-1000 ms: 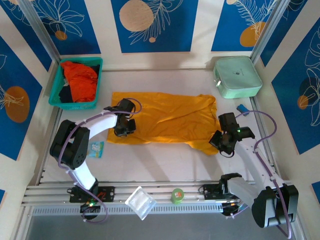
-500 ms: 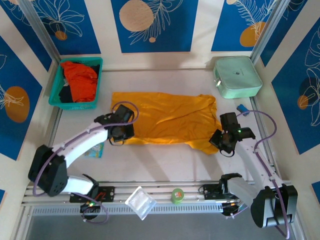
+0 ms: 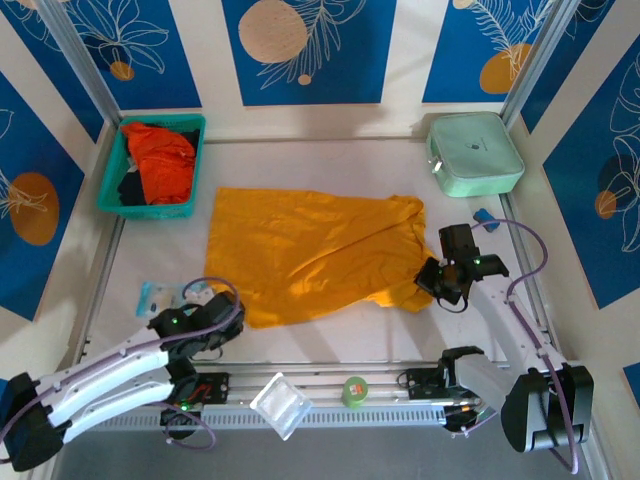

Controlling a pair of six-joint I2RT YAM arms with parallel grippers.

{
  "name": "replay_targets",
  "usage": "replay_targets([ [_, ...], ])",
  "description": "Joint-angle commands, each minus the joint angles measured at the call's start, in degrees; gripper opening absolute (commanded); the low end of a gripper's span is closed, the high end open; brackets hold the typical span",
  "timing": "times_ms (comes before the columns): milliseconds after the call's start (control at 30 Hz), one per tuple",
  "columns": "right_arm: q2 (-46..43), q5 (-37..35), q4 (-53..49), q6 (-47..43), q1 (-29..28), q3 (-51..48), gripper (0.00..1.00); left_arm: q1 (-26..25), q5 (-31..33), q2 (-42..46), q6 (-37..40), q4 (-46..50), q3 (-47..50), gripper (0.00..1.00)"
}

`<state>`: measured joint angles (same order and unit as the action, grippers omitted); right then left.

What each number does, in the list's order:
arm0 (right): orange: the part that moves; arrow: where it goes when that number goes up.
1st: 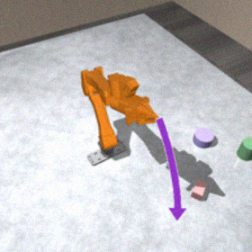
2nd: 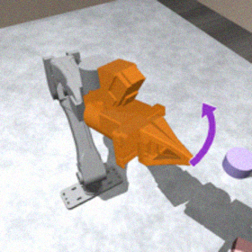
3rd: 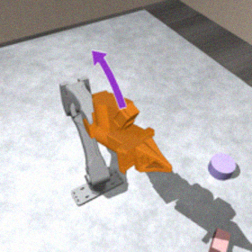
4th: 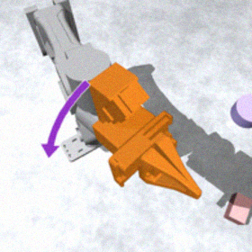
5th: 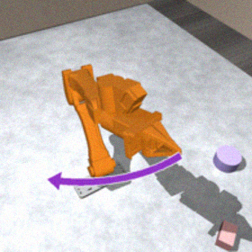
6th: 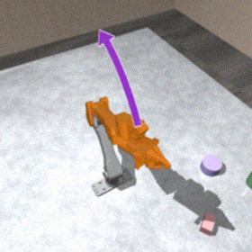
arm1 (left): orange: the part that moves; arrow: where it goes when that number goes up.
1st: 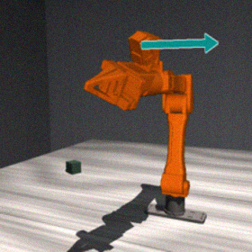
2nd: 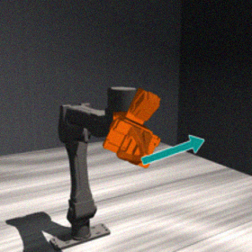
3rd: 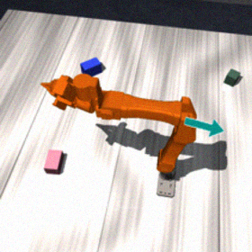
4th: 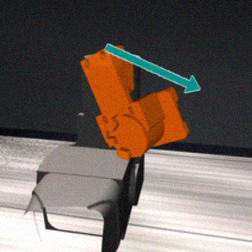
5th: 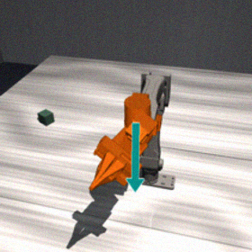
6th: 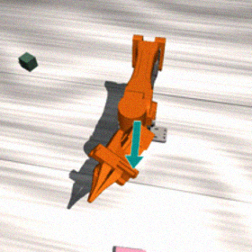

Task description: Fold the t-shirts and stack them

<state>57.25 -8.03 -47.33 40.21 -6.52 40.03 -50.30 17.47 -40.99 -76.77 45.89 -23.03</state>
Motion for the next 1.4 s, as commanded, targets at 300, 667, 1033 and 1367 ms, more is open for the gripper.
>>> replay_targets([
  [300,0.30,0.39,-0.13,-0.53,0.13,-0.25,0.00,-0.16,6.55,-30.40,17.97,3.22,-26.28,0.52],
  [667,-0.12,0.91,-0.10,-0.66,0.75,-0.48,0.00,2.31,4.97,-51.73,23.72,2.73,-33.56,0.49],
  [1033,0.58,1.18,0.22,-0.74,0.72,-0.57,0.00,6.97,5.17,-54.52,27.80,-1.58,-32.70,0.41],
  [1367,0.84,1.09,0.22,-0.65,0.81,-0.57,0.00,8.07,5.90,-55.96,27.91,-3.11,-32.26,0.32],
])
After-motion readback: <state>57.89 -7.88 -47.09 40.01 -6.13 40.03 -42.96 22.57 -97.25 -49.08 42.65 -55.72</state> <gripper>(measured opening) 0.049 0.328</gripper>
